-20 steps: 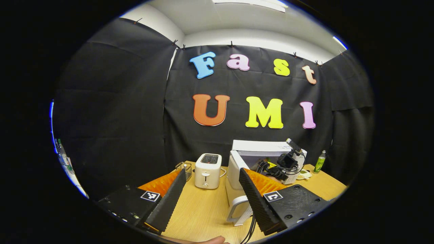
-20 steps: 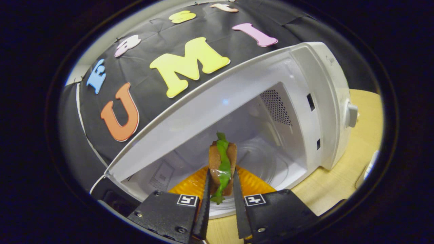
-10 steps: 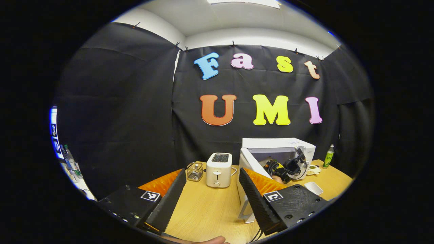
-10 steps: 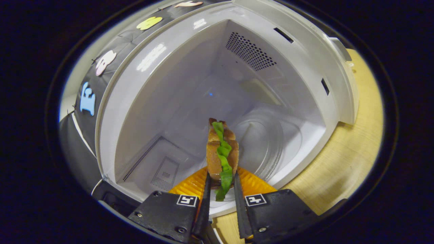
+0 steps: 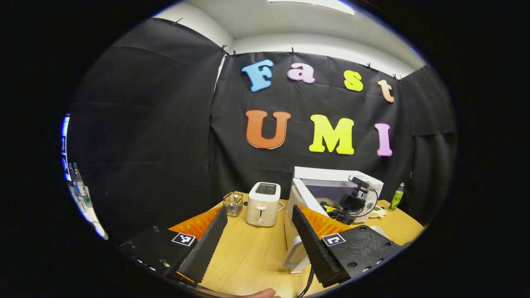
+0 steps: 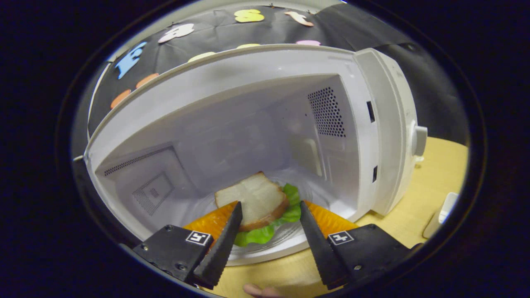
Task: Open the microwave oven with the left hand, put the food in, and close the microwave oven.
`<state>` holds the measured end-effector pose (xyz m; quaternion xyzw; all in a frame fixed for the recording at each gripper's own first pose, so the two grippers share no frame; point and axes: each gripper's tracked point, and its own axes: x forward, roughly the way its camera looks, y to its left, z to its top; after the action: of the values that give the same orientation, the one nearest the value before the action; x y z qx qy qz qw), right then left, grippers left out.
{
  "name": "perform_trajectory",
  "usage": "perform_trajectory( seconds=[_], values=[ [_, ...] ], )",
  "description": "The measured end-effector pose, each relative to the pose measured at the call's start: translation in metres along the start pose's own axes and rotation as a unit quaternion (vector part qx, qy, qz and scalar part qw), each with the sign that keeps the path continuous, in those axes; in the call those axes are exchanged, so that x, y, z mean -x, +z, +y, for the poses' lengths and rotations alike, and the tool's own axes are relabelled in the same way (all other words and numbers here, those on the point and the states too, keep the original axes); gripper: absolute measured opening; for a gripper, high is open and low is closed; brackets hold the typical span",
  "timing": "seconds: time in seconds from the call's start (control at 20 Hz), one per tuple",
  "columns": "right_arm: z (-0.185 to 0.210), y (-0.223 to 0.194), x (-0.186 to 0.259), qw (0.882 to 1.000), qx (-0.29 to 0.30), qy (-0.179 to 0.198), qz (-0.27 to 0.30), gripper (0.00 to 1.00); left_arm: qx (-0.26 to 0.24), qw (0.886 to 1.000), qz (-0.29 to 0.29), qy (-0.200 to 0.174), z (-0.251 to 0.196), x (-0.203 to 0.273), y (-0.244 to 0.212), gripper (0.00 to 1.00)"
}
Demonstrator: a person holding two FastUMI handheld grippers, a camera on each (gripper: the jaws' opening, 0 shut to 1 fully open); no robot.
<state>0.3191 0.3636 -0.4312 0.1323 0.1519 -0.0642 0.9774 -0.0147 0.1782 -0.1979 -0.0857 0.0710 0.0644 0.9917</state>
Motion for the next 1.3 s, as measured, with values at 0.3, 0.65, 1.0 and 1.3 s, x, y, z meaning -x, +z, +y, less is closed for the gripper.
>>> perform_trajectory(
  seconds=[0.3,0.65,1.0,1.3],
  values=[
    [0.012,0.003,0.029,0.998,0.011,0.057,0.038,0.9,-0.022,1.0,-0.009,0.019,0.016,0.004,0.005,0.95],
    [0.004,0.045,0.084,0.987,0.085,0.134,-0.001,0.9,-0.02,1.0,-0.007,0.011,0.017,-0.003,0.003,0.95],
    [-0.055,0.097,0.142,0.98,0.11,0.162,-0.02,0.9,-0.035,0.999,-0.021,0.03,0.035,-0.013,0.007,0.84],
    [-0.102,0.169,0.198,0.977,0.117,0.163,-0.07,0.9,-0.024,1.0,-0.012,0.015,0.038,-0.025,-0.012,0.11]
  ],
)
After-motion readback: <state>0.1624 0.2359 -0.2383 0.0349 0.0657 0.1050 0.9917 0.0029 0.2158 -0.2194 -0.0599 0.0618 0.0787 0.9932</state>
